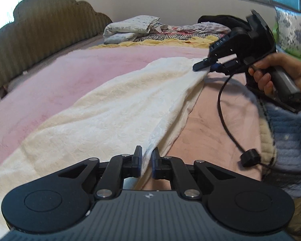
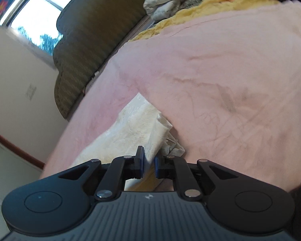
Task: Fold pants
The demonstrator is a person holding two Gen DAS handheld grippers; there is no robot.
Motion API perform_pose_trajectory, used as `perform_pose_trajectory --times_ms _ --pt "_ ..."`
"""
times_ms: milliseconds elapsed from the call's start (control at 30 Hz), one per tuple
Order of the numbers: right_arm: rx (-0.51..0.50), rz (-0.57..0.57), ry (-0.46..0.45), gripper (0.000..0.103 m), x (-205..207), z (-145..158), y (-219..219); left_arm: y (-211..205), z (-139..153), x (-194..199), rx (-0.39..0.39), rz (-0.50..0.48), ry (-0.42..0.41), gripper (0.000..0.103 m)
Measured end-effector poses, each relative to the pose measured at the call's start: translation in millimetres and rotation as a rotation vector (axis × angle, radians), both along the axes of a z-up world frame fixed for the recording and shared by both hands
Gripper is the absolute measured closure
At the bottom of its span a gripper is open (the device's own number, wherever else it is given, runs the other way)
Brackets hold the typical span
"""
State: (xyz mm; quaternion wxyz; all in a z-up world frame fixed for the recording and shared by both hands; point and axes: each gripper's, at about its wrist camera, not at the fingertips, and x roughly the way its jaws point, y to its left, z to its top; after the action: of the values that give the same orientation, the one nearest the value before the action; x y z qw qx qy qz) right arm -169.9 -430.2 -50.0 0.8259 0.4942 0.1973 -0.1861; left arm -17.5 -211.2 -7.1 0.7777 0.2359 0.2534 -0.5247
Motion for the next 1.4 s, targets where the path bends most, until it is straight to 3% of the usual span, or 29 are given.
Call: perform_pose_trajectory --times_ms 33,100,167,200,233,267,333,467,567,700,733,767,800,900,1000,1067,1200,1300,1400 --pt "0.01 -0.02 -0.001 0.087 -5.3 1.3 1.5 3.3 4.1 1.5 -0.012 0.002 0.018 0.088" --pt "0.02 -0.052 0.012 0.068 -15.8 4.3 5.9 9.7 17.4 2.8 -0.054 -0.01 0.044 0.084" --pt "0.088 -0.053 -0.038 0.027 -27.5 0.5 8.2 16.3 31.6 4.4 -0.108 -0.016 0.057 0.078" --pt "0.124 -0.044 -0.076 0.027 -31.5 -2.2 9.0 19.0 37.6 7.1 -0.132 -0.008 0.068 0.075" --pt "0.145 -0.029 -0.095 0.027 -33.1 -4.0 10.2 21.8 42.8 11.6 -0.16 0.012 0.081 0.064" --pt "0.148 -0.013 -0.088 0.027 -31.6 -4.6 12.4 24.1 46.4 17.7 -0.187 0.041 0.093 0.052" --pt "0.131 0.018 -0.073 0.027 -23.3 -4.7 17.8 27.6 48.4 30.8 -0.209 0.131 0.092 0.04" --pt "0.112 0.06 -0.063 0.026 -1.2 -3.0 24.1 31.2 38.2 54.9 -0.146 0.329 0.054 0.038" --pt "0.157 0.056 -0.091 0.025 8.4 -3.8 19.9 37.2 27.4 74.5 -0.137 0.397 0.147 0.037" --pt "0.138 0.01 -0.112 0.029 22.1 -7.2 16.7 44.3 14.3 95.2 -0.152 0.441 0.323 0.037" --pt "0.121 -0.013 -0.1 0.046 23.6 -7.3 17.1 48.3 11.4 96.2 -0.161 0.444 0.35 0.037" --pt "0.11 -0.038 -0.082 0.076 24.3 -8.3 17.3 49.6 10.3 98.6 -0.166 0.45 0.372 0.036" --pt "0.107 -0.055 -0.071 0.085 24.2 -10.0 16.9 51.8 8.8 101.0 -0.173 0.459 0.392 0.036" --pt "0.102 -0.077 -0.098 0.089 22.8 -11.5 17.9 59.9 1.8 115.2 -0.227 0.502 0.507 0.034" --pt "-0.07 -0.028 -0.069 0.09 35.8 12.4 33.3 73.0 -6.8 128.8 -0.314 0.552 0.642 0.034" --pt "-0.252 0.049 -0.062 0.09 49.5 40.9 56.5 80.4 -11.4 133.5 -0.363 0.571 0.694 0.033" --pt "-0.631 0.298 -0.058 0.09 83.2 84.9 130.9 92.5 -21.5 140.4 -0.458 0.592 0.799 0.032" --pt "-0.846 0.531 -0.04 0.09 104.6 88.9 191.1 99.7 -24.7 143.9 -0.516 0.603 0.86 0.03" --pt "-0.987 0.654 0.036 0.09 119.0 74.8 230.1 104.7 -26.7 145.1 -0.571 0.595 0.926 0.029"
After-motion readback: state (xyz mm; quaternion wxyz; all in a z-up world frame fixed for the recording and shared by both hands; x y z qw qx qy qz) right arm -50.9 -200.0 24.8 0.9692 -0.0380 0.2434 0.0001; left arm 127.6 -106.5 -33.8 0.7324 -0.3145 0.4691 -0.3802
